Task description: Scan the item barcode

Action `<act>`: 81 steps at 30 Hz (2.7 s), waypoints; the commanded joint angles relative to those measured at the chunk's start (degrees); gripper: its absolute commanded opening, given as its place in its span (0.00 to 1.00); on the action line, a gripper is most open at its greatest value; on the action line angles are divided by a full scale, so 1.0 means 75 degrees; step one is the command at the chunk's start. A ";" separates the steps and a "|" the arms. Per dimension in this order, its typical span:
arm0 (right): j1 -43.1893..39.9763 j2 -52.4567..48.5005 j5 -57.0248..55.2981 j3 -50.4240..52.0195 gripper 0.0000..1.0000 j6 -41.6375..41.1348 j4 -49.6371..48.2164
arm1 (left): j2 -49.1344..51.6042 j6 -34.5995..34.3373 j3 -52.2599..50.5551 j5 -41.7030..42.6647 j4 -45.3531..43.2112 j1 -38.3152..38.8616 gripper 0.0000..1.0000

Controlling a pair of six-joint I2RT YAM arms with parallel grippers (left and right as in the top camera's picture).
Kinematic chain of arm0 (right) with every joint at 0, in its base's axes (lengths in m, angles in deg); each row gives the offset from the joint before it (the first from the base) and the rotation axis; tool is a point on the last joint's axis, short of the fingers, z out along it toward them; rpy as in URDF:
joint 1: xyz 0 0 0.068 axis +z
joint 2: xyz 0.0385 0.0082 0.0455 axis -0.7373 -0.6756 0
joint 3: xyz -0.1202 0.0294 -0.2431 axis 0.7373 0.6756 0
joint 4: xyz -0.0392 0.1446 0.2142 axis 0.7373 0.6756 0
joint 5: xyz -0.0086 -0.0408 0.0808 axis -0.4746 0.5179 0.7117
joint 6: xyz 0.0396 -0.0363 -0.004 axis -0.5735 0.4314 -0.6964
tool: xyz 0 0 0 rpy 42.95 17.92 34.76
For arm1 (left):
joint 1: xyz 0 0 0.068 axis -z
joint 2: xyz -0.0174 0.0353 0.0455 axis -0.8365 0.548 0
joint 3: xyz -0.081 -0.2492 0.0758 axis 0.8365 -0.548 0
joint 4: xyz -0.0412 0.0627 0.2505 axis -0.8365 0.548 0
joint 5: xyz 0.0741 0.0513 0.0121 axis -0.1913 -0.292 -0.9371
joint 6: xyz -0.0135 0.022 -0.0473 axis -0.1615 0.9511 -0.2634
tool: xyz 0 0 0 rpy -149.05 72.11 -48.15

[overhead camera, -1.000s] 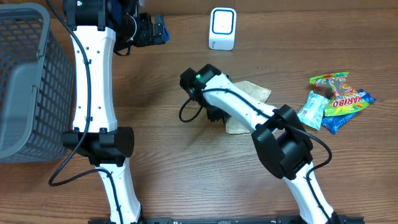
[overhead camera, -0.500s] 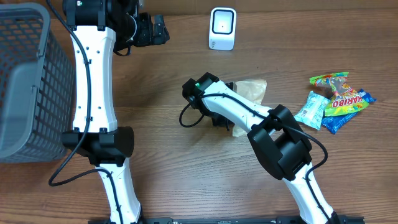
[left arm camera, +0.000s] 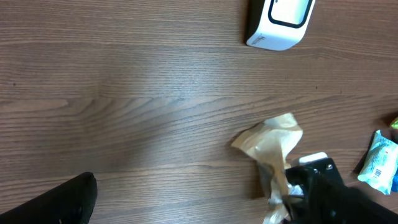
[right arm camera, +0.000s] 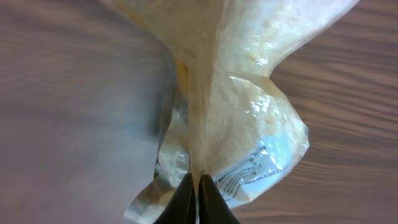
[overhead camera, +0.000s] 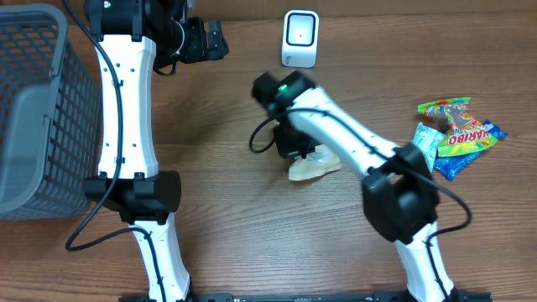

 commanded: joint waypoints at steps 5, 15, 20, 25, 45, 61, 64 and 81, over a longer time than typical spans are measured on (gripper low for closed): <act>-0.1247 0.1084 0.5237 -0.0230 0.04 0.2868 -0.0006 | -0.0213 -0.0044 -0.0003 -0.0015 -0.0006 0.0099 1.00; -0.3258 0.1119 0.8507 0.0493 0.04 0.4234 0.0047 | -0.0213 -0.0044 -0.0003 -0.0012 -0.0006 0.0099 1.00; -0.3477 0.1119 0.9101 0.2340 0.04 0.3873 -0.1131 | -0.0213 -0.0044 -0.0003 -0.0015 -0.0006 0.0099 1.00; -0.3585 0.1119 0.9087 0.3876 0.04 0.2495 -0.3048 | -0.0213 -0.0044 -0.0003 -0.0015 -0.0006 0.0099 1.00; -0.3899 0.1944 0.3754 0.3430 0.34 0.1629 -0.3098 | -0.0213 -0.0044 -0.0003 -0.0015 -0.0006 0.0099 1.00; -0.0370 0.2343 -0.2588 0.2608 0.49 0.1376 -0.2873 | -0.0213 -0.0044 -0.0003 -0.0015 -0.0006 0.0099 1.00; 0.0111 0.2092 -0.3042 0.2608 0.49 0.1448 -0.2946 | -0.0213 -0.0044 -0.0003 -0.0015 -0.0006 0.0099 1.00; 0.1055 0.0522 -0.3515 0.2617 0.52 0.1332 -0.2868 | -0.0213 -0.0044 -0.0003 -0.0012 -0.0006 0.0099 1.00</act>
